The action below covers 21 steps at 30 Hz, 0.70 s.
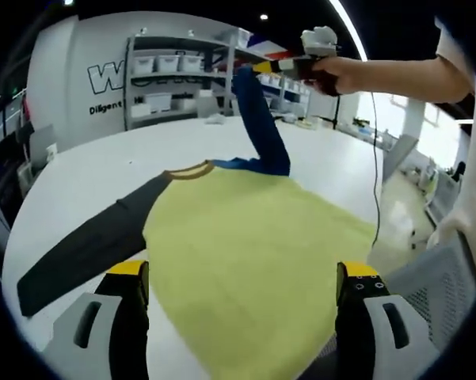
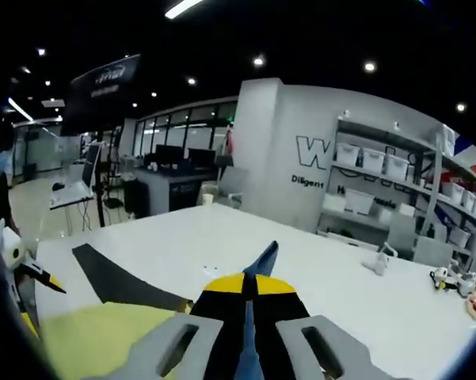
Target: Fold the garment on the visible template until the final outline fits inside the template.
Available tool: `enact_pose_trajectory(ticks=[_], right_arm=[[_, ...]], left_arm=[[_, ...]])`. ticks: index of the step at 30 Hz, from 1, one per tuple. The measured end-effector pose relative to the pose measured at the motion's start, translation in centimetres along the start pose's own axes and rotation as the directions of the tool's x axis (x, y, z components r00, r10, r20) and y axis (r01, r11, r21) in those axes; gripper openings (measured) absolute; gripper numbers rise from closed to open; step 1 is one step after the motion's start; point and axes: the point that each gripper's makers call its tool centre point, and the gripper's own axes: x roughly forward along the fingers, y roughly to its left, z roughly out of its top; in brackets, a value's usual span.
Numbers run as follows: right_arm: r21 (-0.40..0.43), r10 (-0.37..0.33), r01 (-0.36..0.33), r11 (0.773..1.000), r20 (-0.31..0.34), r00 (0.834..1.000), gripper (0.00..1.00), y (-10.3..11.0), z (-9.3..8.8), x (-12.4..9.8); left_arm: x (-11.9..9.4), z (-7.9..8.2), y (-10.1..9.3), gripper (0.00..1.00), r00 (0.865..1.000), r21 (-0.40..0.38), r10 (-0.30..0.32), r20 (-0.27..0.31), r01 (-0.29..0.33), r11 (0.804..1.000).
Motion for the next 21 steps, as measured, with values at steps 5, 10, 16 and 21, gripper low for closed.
enact_pose_trajectory(ticks=[5, 10, 16, 21], right_arm=[[-0.009, 0.059, -0.059, 0.998, 0.005, 0.998, 0.00, 2.8, 0.3, 1.9], [-0.017, 0.112, -0.112, 0.994, -0.012, 0.994, 0.00, 5.7, -0.5, 3.4], [-0.055, 0.192, -0.195, 0.979, -0.065, 0.979, 0.00, 9.6, -2.8, 4.7], [-0.089, 0.245, -0.256, 0.963, -0.118, 0.962, 0.00, 12.9, -5.1, 5.6]], left_arm=[[-0.2, -0.1, 0.0, 0.99, 1.000, -0.012, 0.006, 0.007, -0.006, 1.000], [-0.5, -0.3, 0.1, 0.99, 1.000, -0.022, 0.011, 0.007, -0.011, 1.000], [-0.9, -0.7, 0.5, 0.99, 1.000, -0.031, 0.019, 0.000, -0.019, 0.999], [-1.2, -1.0, 0.8, 0.99, 1.000, -0.039, 0.023, -0.005, -0.023, 0.999]])
